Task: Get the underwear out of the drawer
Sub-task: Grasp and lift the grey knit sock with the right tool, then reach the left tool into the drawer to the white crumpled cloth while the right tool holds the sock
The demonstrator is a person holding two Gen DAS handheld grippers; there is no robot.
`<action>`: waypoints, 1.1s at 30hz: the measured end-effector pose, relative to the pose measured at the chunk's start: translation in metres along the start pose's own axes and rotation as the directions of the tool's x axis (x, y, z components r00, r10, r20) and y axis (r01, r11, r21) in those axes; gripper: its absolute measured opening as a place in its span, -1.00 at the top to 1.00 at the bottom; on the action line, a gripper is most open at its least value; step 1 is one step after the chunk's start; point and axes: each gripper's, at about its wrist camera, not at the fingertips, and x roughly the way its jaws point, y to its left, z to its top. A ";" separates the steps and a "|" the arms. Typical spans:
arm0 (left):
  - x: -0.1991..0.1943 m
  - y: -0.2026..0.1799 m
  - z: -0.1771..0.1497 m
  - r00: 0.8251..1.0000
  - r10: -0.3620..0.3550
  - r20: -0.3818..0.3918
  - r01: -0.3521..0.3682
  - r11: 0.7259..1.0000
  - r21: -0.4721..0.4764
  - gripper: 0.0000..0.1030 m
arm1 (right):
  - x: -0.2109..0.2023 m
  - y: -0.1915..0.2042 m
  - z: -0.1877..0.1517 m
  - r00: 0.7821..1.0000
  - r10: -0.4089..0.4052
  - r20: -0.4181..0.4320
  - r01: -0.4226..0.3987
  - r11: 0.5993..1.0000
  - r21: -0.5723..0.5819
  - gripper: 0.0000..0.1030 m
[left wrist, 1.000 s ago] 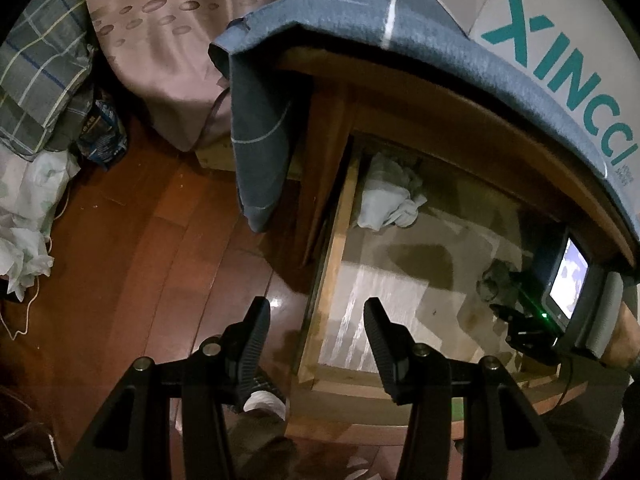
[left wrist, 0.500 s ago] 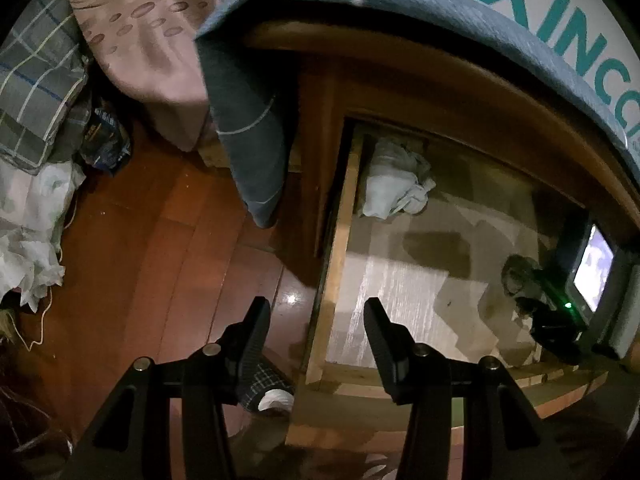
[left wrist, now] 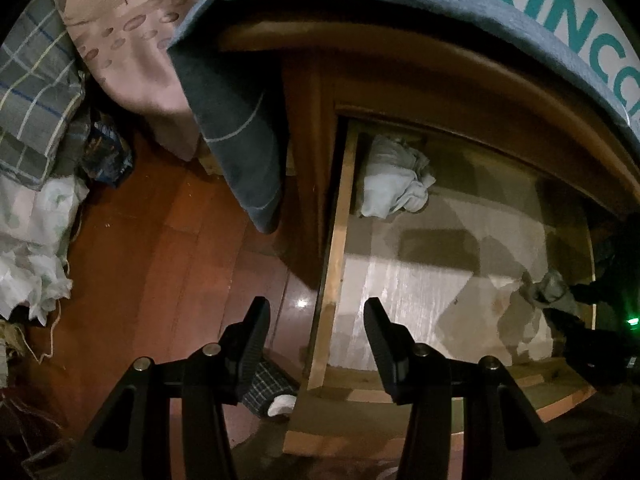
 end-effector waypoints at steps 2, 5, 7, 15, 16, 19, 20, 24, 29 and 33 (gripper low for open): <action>-0.001 -0.005 -0.001 1.000 0.016 0.013 -0.016 0.999 0.028 0.03 | -0.015 -0.003 -0.008 0.998 0.033 0.053 -0.036 0.997 0.070 0.52; -0.001 -0.012 -0.003 0.998 0.049 0.034 -0.052 0.995 0.080 0.03 | -0.022 0.000 -0.008 0.988 0.078 0.135 -0.102 0.978 0.184 0.52; -0.002 -0.018 -0.005 0.995 0.080 0.052 -0.086 0.989 0.118 0.03 | -0.038 -0.006 -0.010 0.973 0.113 0.200 -0.167 0.947 0.276 0.52; -0.001 -0.039 -0.014 0.974 0.184 0.130 -0.212 0.944 0.252 0.03 | -0.004 -0.012 -0.043 0.915 0.121 0.386 -0.312 0.819 0.481 0.52; -0.002 -0.044 -0.016 0.964 0.214 0.160 -0.252 0.927 0.278 0.03 | 0.001 -0.014 -0.047 0.909 0.123 0.398 -0.325 0.807 0.493 0.52; -0.001 -0.064 -0.026 0.926 0.286 0.247 -0.365 0.850 0.380 0.03 | 0.005 -0.019 -0.051 0.895 0.110 0.433 -0.342 0.792 0.506 0.51; 0.001 -0.073 -0.031 0.907 0.312 0.283 -0.410 0.808 0.423 0.03 | 0.005 -0.019 -0.052 0.890 0.113 0.442 -0.353 0.785 0.510 0.51; 0.007 -0.094 -0.043 0.841 0.352 0.410 -0.536 0.643 0.548 0.03 | 0.006 -0.025 -0.059 0.876 0.114 0.468 -0.384 0.752 0.536 0.51; 0.022 -0.105 -0.038 0.802 0.348 0.485 -0.597 0.491 0.634 0.03 | 0.006 -0.033 -0.064 0.870 0.097 0.483 -0.395 0.723 0.566 0.51; 0.037 -0.109 -0.028 0.812 0.315 0.491 -0.583 0.447 0.678 0.03 | 0.004 -0.036 -0.065 0.860 0.090 0.502 -0.416 0.694 0.588 0.50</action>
